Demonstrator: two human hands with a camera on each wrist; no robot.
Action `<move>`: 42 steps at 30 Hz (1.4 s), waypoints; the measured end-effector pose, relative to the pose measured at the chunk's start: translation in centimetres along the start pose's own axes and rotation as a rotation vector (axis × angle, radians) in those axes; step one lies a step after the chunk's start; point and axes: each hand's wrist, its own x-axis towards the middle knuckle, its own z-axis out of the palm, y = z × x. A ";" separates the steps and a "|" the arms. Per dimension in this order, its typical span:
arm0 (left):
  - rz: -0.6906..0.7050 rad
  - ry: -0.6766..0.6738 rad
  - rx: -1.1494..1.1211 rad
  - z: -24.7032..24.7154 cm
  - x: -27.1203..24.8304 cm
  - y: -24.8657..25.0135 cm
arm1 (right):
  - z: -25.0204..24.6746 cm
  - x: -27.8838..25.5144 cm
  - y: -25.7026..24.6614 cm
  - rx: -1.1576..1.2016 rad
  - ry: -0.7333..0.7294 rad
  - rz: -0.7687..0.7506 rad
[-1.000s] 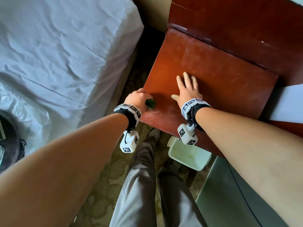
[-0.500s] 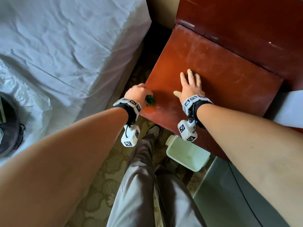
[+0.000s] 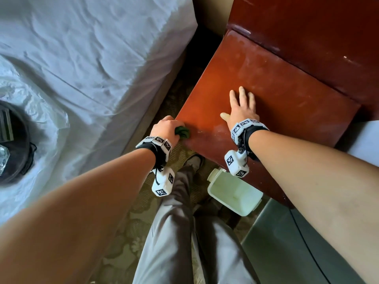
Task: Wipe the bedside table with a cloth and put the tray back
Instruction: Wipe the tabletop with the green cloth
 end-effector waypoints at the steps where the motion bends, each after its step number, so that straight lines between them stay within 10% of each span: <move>1: -0.009 0.004 -0.022 0.5 -0.4 0.1 | 0.1 0.0 0.0 -0.005 0.005 -0.003; 16: 0.142 -0.040 0.018 3.0 -0.1 3.4 | 0.3 -0.1 0.1 -0.029 0.001 -0.022; 26: -0.123 0.162 -0.107 -1.7 4.5 2.8 | 0.2 0.0 0.2 -0.011 0.000 -0.014; 42: 0.318 -0.335 0.199 3.2 1.7 8.2 | 0.1 -0.1 0.2 -0.018 -0.011 -0.010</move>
